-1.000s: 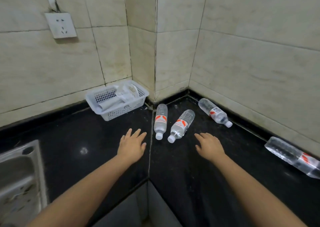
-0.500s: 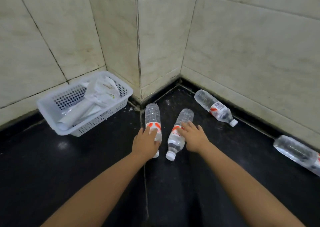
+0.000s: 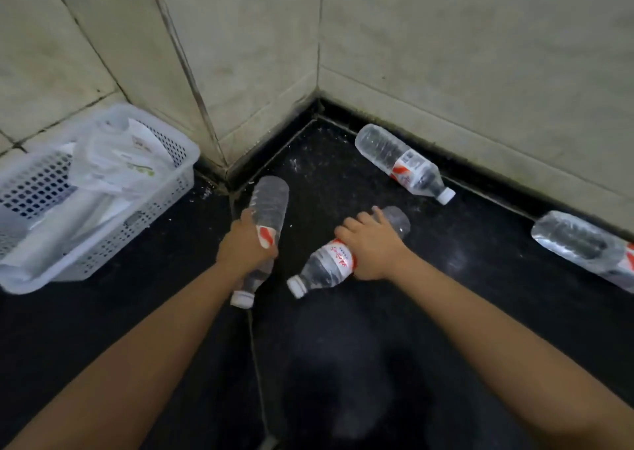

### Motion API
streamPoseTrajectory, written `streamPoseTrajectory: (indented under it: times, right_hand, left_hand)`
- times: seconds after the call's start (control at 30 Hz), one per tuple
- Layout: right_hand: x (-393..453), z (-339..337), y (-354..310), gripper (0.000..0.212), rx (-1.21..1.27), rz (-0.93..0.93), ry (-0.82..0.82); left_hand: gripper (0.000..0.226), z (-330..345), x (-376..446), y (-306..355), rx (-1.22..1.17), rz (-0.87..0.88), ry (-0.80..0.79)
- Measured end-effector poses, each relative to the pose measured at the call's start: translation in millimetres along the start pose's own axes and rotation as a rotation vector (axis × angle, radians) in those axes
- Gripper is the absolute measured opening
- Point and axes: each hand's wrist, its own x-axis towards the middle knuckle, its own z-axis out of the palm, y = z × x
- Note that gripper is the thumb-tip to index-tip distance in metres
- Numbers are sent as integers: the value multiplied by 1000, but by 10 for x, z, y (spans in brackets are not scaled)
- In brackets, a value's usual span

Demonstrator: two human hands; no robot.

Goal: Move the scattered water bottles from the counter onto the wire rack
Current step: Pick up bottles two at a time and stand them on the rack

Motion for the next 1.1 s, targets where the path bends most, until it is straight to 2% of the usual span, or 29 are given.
streamPoseTrajectory:
  times: [0.13, 0.3, 0.33, 0.43, 0.53, 0.6, 0.7, 0.77, 0.83, 0.9, 0.93, 1.0, 1.1]
  right_hand:
    - [-418, 105, 132, 57, 73, 146, -78]
    - [-827, 152, 464, 35, 497, 294, -380]
    - [-881, 151, 489, 34, 504, 275, -429]
    - [-1006, 149, 497, 47, 435, 248, -512]
    - [-1130, 197, 518, 45, 524, 324, -525]
    - [-1228, 232, 512, 44, 586, 384, -499]
    - [-1352, 289, 447, 46, 576, 415, -415]
    - [-1408, 362, 380, 48, 505, 415, -265]
    - [-1437, 461, 291, 53, 419, 423, -118]
    - [-1451, 544, 200, 59, 342, 454, -67]
    - [-1446, 569, 163, 62, 317, 462, -65]
    - [-1427, 596, 116, 74, 277, 451, -65]
    - [-1392, 593, 113, 86, 223, 444, -61]
  left_hand:
    - [71, -135, -119, -99, 74, 277, -180]
    - [71, -146, -313, -203, 329, 529, -334]
    - [66, -141, -336, -209, 376, 580, -365]
    - [53, -127, -440, -118, 602, 730, -474]
    - [55, -55, -556, 19, 974, 918, -554]
    - [55, 43, -645, 89, 1123, 1088, -574]
    - [52, 245, -722, 208, 1095, 1259, -517]
    - [56, 344, -793, 240, 931, 1318, -373]
    - [60, 403, -806, 199, 691, 1304, -209]
    - [49, 421, -858, 151, 388, 1130, -239]
    - [44, 427, -922, 158, 330, 1020, -229]
    - [55, 480, -1032, 269, 408, 814, -189]
    - [54, 616, -1205, 489, 602, 719, -116]
